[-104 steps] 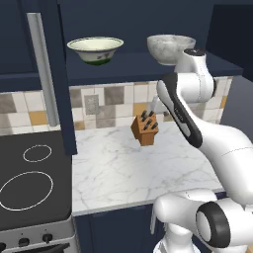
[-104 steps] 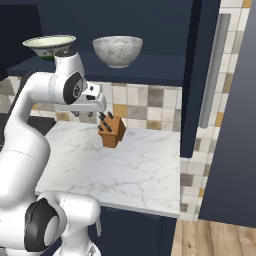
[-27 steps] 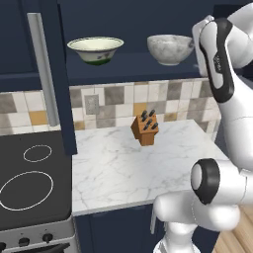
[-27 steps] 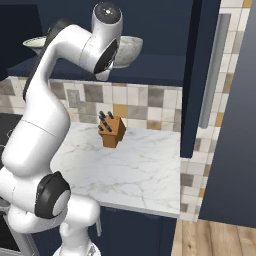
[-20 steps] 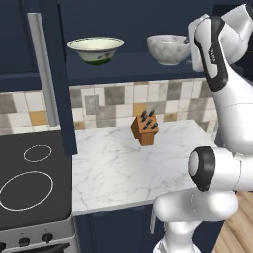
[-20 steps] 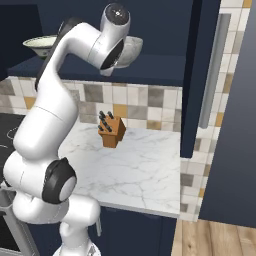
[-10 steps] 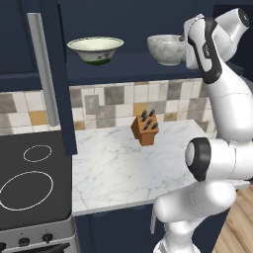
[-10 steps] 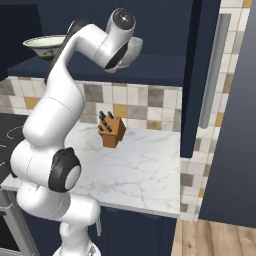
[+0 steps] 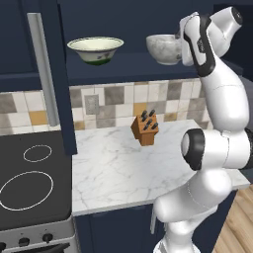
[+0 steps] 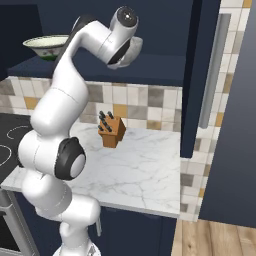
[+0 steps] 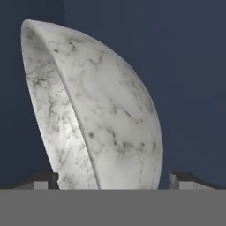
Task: Pick up the bowls from the cabinet and place each bowl in front of a stool on the dining counter.
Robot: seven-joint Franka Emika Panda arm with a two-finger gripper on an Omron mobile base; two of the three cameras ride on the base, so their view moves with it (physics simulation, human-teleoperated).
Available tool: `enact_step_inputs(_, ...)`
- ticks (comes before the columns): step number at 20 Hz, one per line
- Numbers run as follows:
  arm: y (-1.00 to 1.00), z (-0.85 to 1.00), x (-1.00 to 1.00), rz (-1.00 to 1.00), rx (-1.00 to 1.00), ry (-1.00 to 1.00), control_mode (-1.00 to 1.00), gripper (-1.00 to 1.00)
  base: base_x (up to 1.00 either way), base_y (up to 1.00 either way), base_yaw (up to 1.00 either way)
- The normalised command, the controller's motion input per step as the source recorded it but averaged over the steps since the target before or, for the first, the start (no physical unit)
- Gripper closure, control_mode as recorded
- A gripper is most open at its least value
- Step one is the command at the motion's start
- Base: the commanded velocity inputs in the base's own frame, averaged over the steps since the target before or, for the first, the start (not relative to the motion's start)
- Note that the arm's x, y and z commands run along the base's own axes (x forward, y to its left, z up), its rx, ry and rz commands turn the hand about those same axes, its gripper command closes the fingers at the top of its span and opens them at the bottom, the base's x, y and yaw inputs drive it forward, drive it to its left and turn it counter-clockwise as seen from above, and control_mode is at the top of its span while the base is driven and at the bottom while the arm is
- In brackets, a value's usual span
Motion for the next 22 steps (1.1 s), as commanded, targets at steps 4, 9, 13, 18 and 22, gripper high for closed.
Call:
enact_step_inputs(4,0.00,0.00,0.05,0.00,0.00,0.14,-1.00,-1.00,0.00,0.00,0.00)
enact_step_inputs(9,0.00,-0.10,0.00,0.00,0.00,0.09,-1.00,-1.00,0.00,0.00,0.00)
enact_step_inputs(13,0.00,-0.34,0.00,0.00,0.00,0.00,-1.00,-1.00,0.00,0.00,0.00)
enact_step_inputs(18,0.00,-0.43,-0.03,0.00,0.00,-0.06,-1.00,-1.00,0.00,0.00,0.00)
enact_step_inputs(22,0.01,-0.35,0.00,0.00,0.00,-0.09,-1.00,1.00,0.00,0.00,0.00)
